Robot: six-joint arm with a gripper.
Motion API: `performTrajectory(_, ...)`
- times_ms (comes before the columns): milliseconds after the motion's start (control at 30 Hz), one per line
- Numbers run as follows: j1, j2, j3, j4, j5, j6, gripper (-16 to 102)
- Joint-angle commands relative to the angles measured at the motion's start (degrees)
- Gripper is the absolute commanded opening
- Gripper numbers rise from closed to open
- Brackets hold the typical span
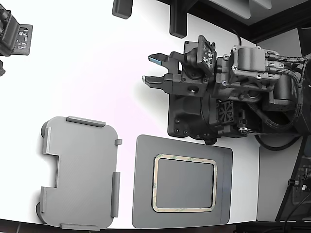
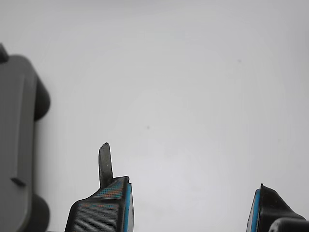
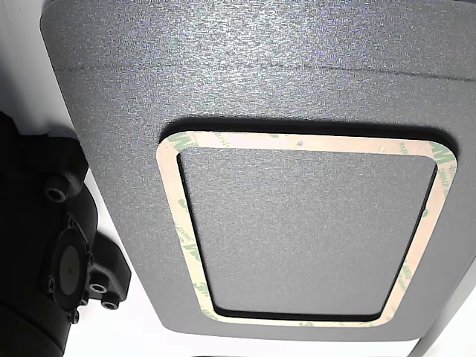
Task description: Grab top frame and put it into gray box.
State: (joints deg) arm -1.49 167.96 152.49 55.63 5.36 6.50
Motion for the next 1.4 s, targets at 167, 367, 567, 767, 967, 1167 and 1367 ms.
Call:
performTrajectory(167, -0.8, 1.3, -1.4, -0.2, 0.7, 1.1, 100)
performTrajectory(367, -0.8, 0.9, -2.0, -0.2, 0.7, 1.1, 100)
performTrajectory(567, 0.4, -8.1, -12.4, -0.5, -1.3, -1.1, 100)
performTrajectory(767, 6.5, -19.9, -25.9, 5.7, -3.8, -20.9, 100)
performTrajectory(967, 14.9, -27.9, -38.4, 15.7, -8.1, -45.9, 100)
performTrajectory(1167, 28.7, -28.7, -40.3, 22.9, -6.4, -64.2, 100)
performTrajectory(1367, 40.8, -35.0, -43.4, 27.9, -5.7, -69.0, 91)
